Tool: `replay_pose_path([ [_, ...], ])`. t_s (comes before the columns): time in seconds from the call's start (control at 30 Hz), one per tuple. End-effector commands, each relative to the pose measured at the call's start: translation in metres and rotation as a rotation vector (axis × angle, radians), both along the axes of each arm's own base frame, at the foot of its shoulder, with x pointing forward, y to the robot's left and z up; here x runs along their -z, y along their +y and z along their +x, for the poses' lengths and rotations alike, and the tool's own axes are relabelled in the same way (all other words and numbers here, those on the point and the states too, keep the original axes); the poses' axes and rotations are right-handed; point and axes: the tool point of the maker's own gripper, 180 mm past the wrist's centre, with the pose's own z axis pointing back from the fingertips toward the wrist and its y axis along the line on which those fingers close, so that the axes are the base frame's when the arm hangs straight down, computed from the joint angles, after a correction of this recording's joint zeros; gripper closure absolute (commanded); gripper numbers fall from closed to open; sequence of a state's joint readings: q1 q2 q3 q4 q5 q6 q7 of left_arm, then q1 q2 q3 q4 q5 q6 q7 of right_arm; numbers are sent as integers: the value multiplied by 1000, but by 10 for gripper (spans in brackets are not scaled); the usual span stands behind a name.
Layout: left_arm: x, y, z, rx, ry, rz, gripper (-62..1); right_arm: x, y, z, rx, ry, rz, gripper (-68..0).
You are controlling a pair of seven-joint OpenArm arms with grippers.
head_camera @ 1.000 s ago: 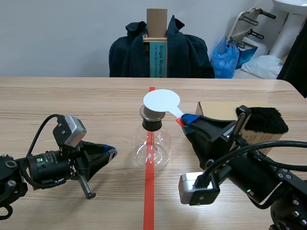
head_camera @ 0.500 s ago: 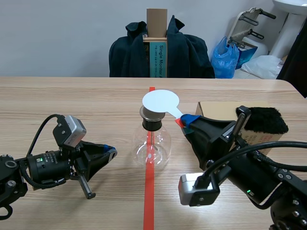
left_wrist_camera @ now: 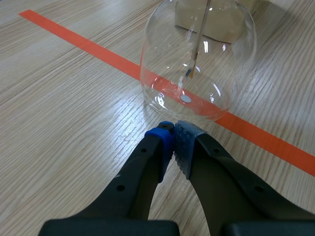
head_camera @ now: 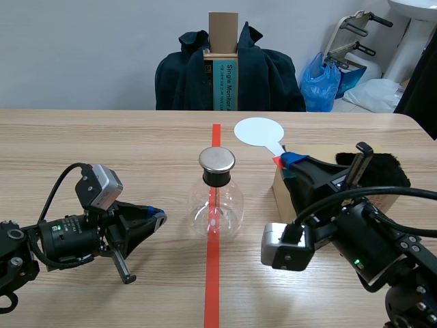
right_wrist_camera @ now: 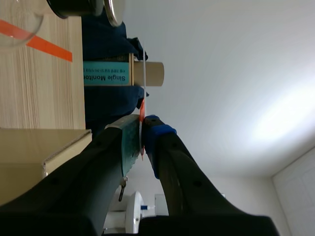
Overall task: Do the electroscope experiment.
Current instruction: 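Move the plate toward and away from the electroscope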
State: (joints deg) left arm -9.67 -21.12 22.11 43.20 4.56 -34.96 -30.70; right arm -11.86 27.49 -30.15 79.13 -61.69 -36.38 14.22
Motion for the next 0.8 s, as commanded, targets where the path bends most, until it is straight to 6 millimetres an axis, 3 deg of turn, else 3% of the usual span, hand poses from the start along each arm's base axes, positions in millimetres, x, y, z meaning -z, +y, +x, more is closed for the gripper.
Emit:
replay_pose_path([
  [0.0, -11, -4, 6, -1, -32, -34, -19, -14, -7, 7, 28, -41, 10, -8],
  [0.2, -11, -4, 6, -1, -32, -34, -19, -15, -22, 15, 122, -39, 19, -8],
  [0.4, -11, -4, 6, -1, -32, -34, -19, -15, -24, 17, 139, -39, 21, -8],
  [0.77, -11, -4, 6, -1, -32, -34, -19, -13, 9, -3, -75, -40, 2, -8],
])
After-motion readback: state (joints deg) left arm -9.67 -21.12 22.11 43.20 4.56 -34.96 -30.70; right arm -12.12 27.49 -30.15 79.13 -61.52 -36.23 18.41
